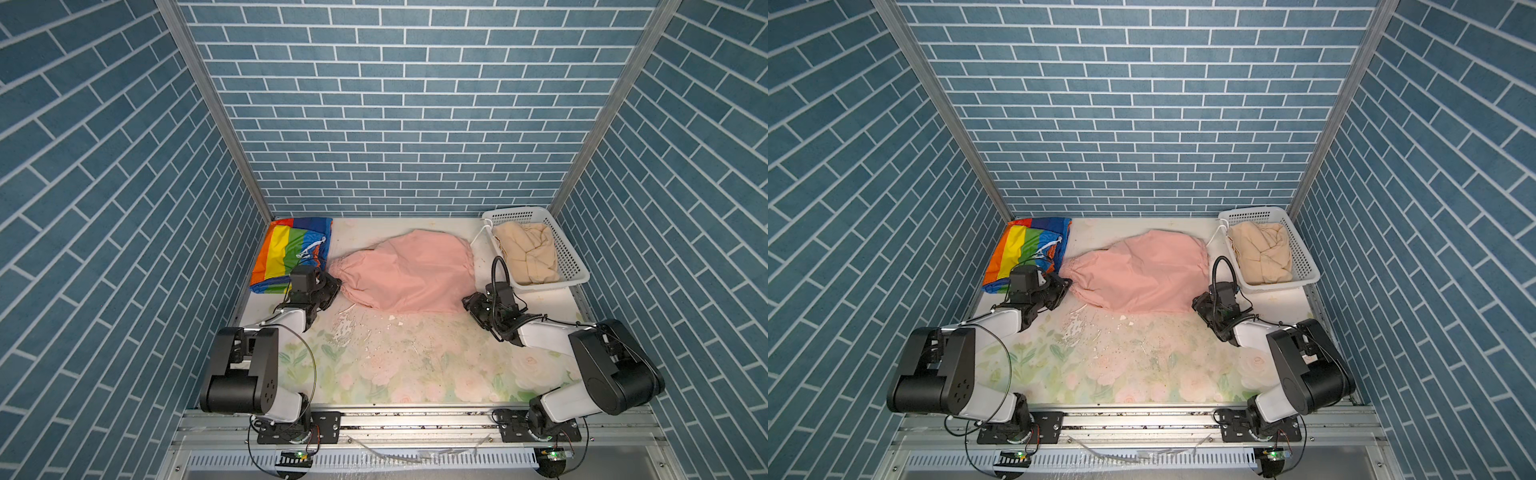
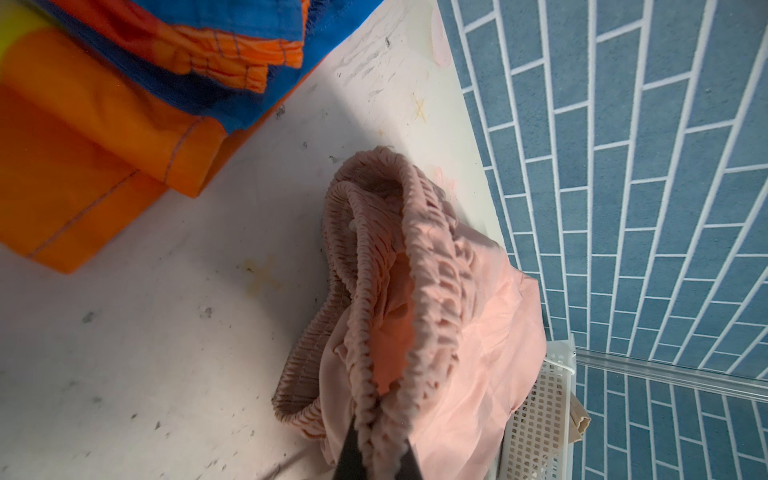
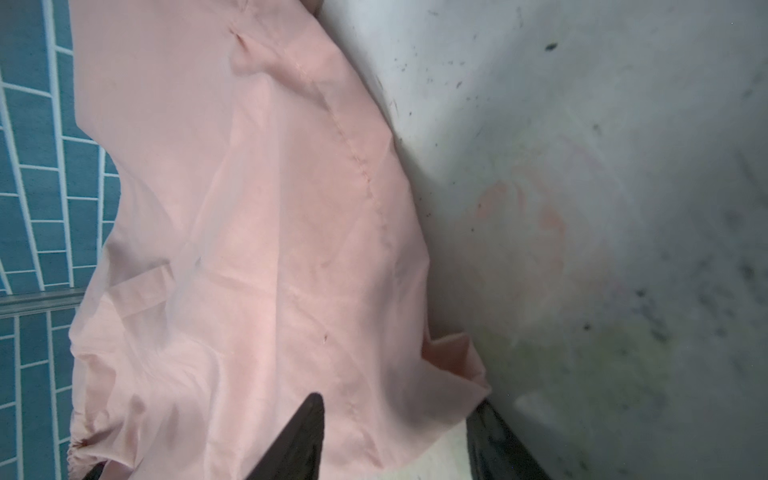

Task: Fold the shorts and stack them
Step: 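Lift the pink shorts high with both grippers, stretching them between the grippers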

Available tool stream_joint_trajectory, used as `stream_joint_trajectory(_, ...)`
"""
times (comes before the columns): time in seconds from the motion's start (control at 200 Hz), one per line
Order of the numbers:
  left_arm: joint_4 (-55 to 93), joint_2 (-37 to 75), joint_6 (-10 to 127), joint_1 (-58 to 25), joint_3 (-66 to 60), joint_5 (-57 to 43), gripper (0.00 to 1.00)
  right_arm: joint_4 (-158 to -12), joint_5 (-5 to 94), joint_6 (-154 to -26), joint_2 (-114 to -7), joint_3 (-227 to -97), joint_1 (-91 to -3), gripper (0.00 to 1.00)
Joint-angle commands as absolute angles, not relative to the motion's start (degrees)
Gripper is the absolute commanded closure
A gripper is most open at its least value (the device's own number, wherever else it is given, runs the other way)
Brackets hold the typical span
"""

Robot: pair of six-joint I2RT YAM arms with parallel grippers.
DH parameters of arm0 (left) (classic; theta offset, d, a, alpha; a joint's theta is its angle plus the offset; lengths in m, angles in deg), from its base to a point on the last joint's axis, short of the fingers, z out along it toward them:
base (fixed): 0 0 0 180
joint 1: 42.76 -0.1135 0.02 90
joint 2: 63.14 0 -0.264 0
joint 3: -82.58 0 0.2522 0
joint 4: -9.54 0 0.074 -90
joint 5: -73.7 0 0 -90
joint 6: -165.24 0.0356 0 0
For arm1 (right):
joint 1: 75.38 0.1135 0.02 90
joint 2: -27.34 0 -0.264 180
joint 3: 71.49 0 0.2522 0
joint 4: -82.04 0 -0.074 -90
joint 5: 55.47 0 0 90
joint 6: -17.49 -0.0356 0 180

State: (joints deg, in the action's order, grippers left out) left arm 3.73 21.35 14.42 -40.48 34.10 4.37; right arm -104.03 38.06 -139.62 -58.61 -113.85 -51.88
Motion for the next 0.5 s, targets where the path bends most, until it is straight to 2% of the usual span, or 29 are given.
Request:
stream_joint_trajectory(0.0, 4.6, 20.5, 15.5, -40.2, 34.5, 4.2, 1.0, -104.6, 34.6, -143.5, -60.7, -111.8, -52.1, 0.55)
stream_joint_trajectory(0.055, 4.8, 20.3, 15.8, -40.2, 34.5, 4.1, 1.0, -105.2, 34.2, -143.2, -61.5, -111.8, -52.3, 0.68)
stream_joint_trajectory(0.145, 5.1, 20.0, 16.2, -40.2, 34.6, 4.0, 1.0, -106.4, 34.6, -142.1, -63.3, -112.4, -53.0, 1.0)
stream_joint_trajectory(0.295, 5.2, 19.8, 16.6, -40.2, 33.8, 5.0, 1.0, -103.2, 36.0, -138.4, -62.7, -116.8, -53.4, 1.0)
stream_joint_trajectory(0.495, 11.3, 15.5, 19.8, -40.2, 25.8, 4.1, 1.0, -87.1, 36.3, -128.0, -51.6, -131.4, -55.7, 1.0)
